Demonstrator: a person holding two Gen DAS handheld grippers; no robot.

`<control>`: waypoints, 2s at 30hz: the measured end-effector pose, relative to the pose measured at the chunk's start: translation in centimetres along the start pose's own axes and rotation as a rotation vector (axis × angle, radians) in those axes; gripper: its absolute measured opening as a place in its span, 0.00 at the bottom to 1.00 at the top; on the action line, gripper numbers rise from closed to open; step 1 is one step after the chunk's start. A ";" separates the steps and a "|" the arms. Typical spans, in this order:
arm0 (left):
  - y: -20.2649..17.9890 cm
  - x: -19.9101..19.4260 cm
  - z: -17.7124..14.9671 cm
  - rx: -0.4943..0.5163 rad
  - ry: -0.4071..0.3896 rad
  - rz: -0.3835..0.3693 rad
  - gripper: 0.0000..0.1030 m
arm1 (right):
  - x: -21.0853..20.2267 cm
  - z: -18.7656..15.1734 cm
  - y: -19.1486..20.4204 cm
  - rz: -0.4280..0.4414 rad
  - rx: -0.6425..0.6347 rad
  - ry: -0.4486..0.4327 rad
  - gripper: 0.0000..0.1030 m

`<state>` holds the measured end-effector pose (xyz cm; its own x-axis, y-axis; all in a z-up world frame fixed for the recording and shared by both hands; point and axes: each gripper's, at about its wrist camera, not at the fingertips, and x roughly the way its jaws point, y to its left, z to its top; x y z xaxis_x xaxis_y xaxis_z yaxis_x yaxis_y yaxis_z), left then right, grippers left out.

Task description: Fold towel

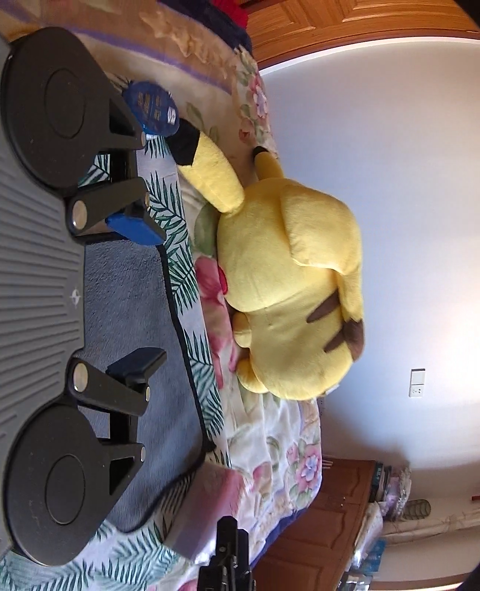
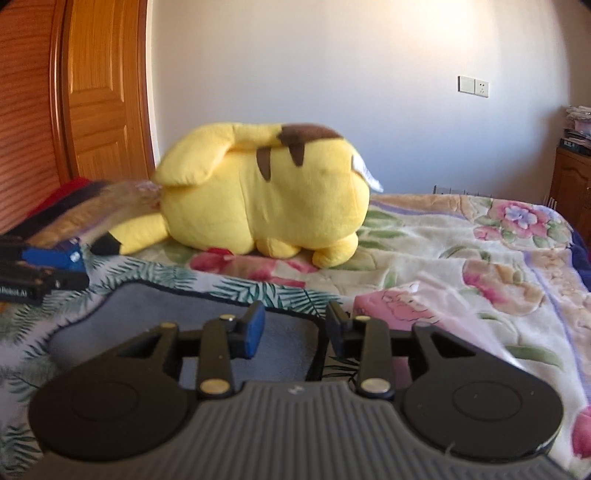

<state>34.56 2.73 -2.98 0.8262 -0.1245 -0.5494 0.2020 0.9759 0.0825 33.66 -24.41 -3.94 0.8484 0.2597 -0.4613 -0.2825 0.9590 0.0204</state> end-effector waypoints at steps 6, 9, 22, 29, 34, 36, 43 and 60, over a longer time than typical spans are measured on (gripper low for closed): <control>-0.8 -4.7 1.1 0.000 -0.016 -0.008 0.43 | -4.6 1.9 0.6 -0.003 0.003 -0.025 0.36; -1.1 -6.9 1.4 -0.001 -0.027 -0.009 0.45 | -6.4 2.3 1.0 -0.001 0.007 -0.034 0.36; -2.3 -16.2 1.6 -0.036 -0.106 -0.014 0.75 | -13.0 1.2 3.3 0.012 0.046 -0.041 0.37; -3.3 -19.8 1.1 -0.018 -0.143 0.009 0.84 | -16.0 0.9 4.3 -0.007 0.057 -0.075 0.76; -3.6 -21.3 0.8 -0.019 -0.146 0.012 0.84 | -18.0 0.7 4.7 -0.027 0.057 -0.110 1.00; -3.8 -21.8 0.6 -0.019 -0.141 0.013 0.84 | -18.4 0.6 4.9 -0.029 0.057 -0.108 1.00; -4.5 -23.4 -0.5 -0.027 -0.125 0.001 0.84 | -19.9 -0.1 5.6 -0.042 0.057 -0.106 1.00; -5.2 -27.6 -4.8 -0.090 -0.128 0.055 0.84 | -23.4 -3.2 8.3 -0.050 0.064 -0.110 1.00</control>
<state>8.22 1.90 7.76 0.8960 -0.0868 -0.4355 0.1117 0.9932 0.0319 10.04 -22.88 4.21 0.9056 0.2193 -0.3632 -0.2128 0.9754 0.0584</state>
